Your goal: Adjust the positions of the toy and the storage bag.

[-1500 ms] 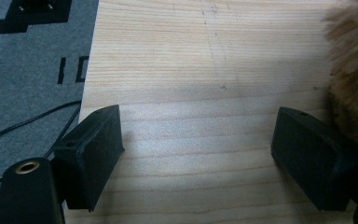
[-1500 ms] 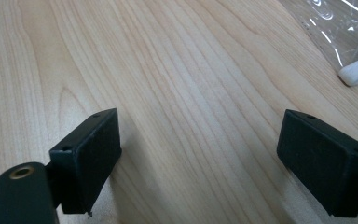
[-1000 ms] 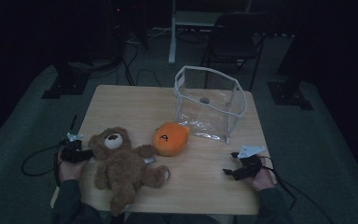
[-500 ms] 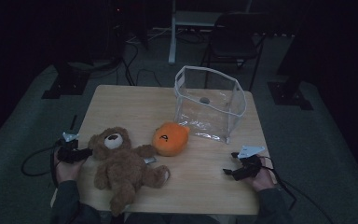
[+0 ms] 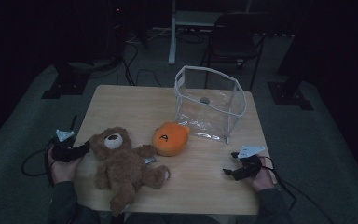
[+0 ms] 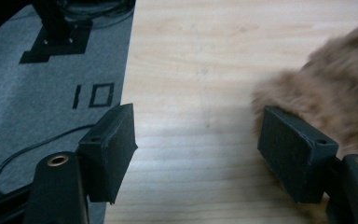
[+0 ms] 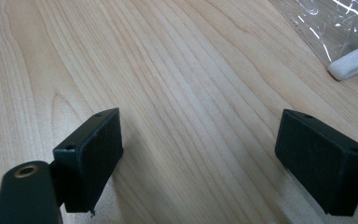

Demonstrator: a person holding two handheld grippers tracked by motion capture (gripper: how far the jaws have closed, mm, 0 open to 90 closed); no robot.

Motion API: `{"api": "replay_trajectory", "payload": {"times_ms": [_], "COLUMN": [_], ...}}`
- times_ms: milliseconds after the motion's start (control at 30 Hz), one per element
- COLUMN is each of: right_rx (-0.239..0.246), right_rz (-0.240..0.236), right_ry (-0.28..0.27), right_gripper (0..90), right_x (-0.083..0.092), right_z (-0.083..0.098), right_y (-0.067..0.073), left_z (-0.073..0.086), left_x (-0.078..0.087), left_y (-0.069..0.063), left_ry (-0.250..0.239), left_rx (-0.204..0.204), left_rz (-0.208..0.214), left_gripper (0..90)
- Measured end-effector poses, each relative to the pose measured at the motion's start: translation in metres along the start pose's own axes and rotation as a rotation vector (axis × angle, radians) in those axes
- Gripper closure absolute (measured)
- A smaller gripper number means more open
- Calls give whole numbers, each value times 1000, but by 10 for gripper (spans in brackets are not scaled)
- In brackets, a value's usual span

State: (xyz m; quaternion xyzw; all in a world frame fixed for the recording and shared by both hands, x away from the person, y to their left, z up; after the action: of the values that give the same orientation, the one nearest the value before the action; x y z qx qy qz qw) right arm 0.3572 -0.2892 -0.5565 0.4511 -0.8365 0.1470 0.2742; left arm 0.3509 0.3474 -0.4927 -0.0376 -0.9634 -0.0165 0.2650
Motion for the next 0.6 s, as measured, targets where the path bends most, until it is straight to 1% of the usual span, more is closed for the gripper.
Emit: {"api": "replay_trajectory", "payload": {"times_ms": [167,267,333,400,500,600], "right_rx": [-1,-1,-1,-1,-1,-1], "right_rz": [0,0,0,0,0,0], "right_ry": [1,1,1,1,1,1], "right_gripper": [143,143,143,143,143,143], "right_x": [0,0,0,0,0,0], "right_z": [0,0,0,0,0,0], "right_y": [0,0,0,0,0,0], "left_z": [-8,-12,-15,-17,-23,-26], "left_x": [11,18,22,25,30,33], "left_y": [-3,-6,-11,-17,-25,-33], "left_ry": [-43,-66,-78,-86,-106,-120], "left_rx": [13,20,16,3,-8,-5], "left_rz": [11,37,58,65,99,159], "left_gripper": [268,265,260,257,245,206]}}
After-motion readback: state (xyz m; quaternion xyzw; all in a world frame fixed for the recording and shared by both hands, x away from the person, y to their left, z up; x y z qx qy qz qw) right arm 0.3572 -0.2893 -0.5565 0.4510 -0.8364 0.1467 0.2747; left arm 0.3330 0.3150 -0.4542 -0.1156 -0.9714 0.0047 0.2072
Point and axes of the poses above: each handheld gripper's, and its own axes: x roughly backward along the jaws, z roughly out of its underside, y roughly to its left, the point moved 1 cm from there along -x, roughly forward along the jaws, and after that the axes turned 7 degrees about -y, right-handed, at the moved point
